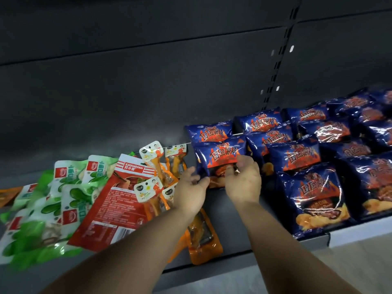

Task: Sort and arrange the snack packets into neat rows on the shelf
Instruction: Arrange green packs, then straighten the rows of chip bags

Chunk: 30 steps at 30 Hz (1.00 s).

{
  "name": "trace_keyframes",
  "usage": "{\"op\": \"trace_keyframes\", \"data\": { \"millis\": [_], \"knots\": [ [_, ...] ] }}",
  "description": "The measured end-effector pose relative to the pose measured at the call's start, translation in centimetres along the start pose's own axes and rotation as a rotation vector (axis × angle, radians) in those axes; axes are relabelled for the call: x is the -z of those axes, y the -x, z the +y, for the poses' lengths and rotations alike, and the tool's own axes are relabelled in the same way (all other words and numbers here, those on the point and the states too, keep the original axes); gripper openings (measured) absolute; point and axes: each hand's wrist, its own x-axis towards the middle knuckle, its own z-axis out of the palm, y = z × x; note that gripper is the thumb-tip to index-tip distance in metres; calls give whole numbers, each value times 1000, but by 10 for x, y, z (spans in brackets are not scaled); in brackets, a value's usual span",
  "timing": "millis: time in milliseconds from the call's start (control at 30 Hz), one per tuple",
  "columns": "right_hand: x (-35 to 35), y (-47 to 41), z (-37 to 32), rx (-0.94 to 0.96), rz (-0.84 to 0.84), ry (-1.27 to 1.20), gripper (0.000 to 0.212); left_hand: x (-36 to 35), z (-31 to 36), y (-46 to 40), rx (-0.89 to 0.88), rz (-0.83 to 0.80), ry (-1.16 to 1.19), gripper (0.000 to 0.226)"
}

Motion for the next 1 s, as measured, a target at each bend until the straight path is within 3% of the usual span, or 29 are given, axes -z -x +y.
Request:
{"op": "trace_keyframes", "data": {
  "millis": [100, 300, 433, 567, 733, 867, 1000],
  "knots": [
    [-13, 14, -17, 61, -76, -51, 5, 17, -5, 3, -2, 49, -17, 48],
    [-34, 48, -49, 142, -253, 90, 18, 70, -13, 14, 0, 157, -54, 4],
    [-53, 69, -75, 173, -308, 137, 14, 115, -13, 22, -4, 219, -87, 40],
    [-79, 94, -104, 190, -355, 169, 9, 162, -19, 31, -15, 261, -48, 28],
    [-126, 141, -143, 248, -440, 205, 33, 240, -37, 37, 39, 338, 3, 55],
    [-168, 188, -166, 315, -529, 198, 34, 319, -66, 43, 104, 439, 43, 51],
    [-206, 232, -178, 385, -640, 213, 31, 403, -112, 44, 239, 589, 240, 41]
  ]
}}
